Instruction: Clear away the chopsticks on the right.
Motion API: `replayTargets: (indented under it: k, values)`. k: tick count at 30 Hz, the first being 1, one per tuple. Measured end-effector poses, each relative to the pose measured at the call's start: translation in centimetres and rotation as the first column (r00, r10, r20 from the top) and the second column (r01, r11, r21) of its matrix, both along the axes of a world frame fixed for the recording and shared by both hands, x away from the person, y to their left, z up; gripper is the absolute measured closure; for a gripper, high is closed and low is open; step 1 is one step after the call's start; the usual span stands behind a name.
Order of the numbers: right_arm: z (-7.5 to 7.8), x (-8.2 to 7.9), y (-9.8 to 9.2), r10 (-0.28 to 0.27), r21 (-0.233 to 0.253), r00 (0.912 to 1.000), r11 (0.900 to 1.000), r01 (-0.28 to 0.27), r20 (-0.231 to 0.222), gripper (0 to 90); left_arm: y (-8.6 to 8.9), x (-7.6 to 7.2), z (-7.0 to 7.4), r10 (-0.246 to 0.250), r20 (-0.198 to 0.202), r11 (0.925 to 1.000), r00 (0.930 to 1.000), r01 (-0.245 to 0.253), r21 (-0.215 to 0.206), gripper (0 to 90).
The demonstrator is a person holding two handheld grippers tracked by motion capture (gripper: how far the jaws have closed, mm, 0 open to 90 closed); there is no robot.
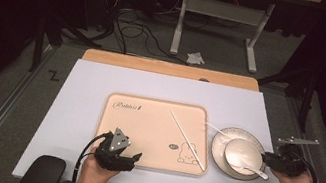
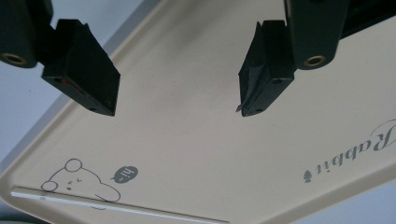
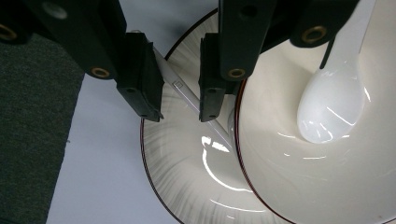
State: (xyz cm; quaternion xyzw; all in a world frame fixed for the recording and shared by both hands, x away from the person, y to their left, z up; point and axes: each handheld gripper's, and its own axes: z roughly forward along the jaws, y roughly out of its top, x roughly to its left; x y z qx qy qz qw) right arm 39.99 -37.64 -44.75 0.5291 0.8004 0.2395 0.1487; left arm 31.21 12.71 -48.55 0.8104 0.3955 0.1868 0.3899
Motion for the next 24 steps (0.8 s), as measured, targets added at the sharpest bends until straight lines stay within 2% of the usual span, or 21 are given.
replayTargets:
  k: [24]
  values:
    - [-0.7, 1.2, 0.1, 0.015, -0.003, 0.9995, 1.000, -0.015, -0.029, 75.3, 0.5, -0.5, 0.0, 0.027, 0.005, 0.9996, 0.9996, -0.027, -0.008, 29.5]
